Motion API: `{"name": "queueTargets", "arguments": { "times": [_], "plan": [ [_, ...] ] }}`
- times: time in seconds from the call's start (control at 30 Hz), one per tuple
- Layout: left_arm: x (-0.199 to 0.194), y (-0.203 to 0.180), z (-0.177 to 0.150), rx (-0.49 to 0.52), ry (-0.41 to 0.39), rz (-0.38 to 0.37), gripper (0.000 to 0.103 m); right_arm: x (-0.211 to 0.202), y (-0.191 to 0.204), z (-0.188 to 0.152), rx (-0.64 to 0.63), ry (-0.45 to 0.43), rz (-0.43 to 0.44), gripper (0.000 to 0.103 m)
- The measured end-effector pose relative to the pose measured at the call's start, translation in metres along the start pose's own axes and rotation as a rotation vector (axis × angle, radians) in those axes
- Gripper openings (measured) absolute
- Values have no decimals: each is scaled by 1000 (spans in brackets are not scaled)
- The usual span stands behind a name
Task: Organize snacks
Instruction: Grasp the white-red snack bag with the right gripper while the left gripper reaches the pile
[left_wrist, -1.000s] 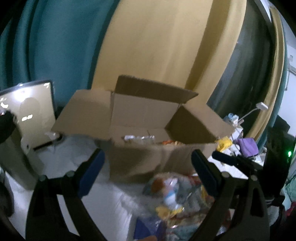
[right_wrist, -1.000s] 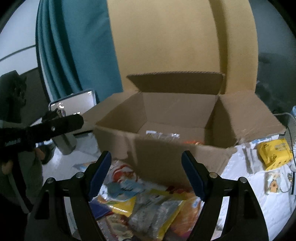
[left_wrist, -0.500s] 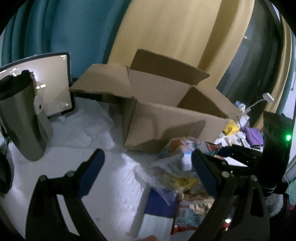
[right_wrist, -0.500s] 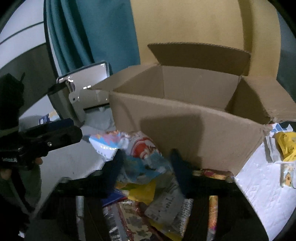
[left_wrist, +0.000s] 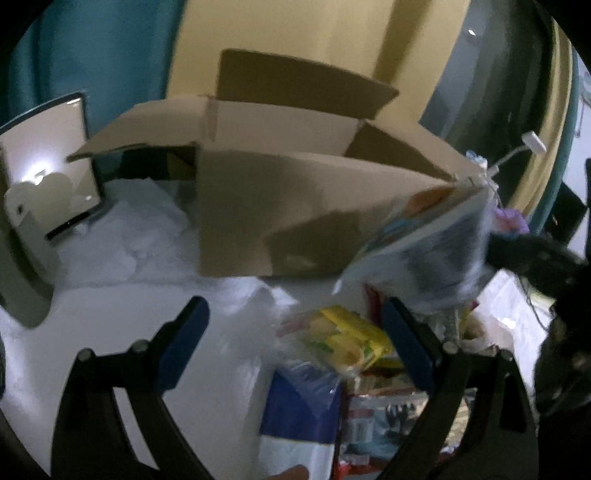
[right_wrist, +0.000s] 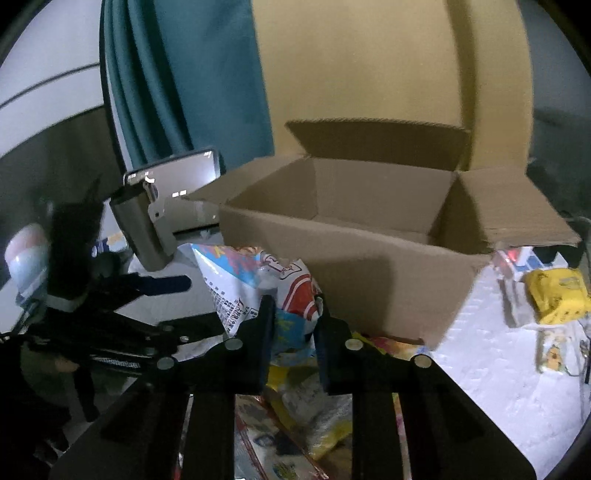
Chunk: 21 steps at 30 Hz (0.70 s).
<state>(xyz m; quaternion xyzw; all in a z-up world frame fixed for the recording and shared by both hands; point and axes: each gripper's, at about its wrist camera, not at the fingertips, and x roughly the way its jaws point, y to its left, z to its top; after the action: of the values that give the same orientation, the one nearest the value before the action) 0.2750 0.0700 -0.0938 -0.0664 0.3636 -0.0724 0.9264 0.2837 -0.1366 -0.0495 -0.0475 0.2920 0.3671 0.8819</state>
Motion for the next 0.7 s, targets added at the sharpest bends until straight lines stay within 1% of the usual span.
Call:
{"name": "queueTargets", "arguments": {
  "times": [0.1,0.27,0.33,0.5,0.7],
  "plan": [
    [14,-6,2,41,29,-5,95,-17,-9,-1,19,-26,-16,21],
    [34,-10,1,65,89,-49,95,-41,-23,-6,52,-60,-55,20],
    [39,-11,-3,67,129,-84,95,-49,-30,-8,69,-71,-69,20],
    [32,-21,-11,107,149,-89,95,-62,-48,-15,109,-83,-104,20],
    [17,-38,-23,166,174,-96,95,-70,-59,-23,140,-90,-111,20]
  ]
}}
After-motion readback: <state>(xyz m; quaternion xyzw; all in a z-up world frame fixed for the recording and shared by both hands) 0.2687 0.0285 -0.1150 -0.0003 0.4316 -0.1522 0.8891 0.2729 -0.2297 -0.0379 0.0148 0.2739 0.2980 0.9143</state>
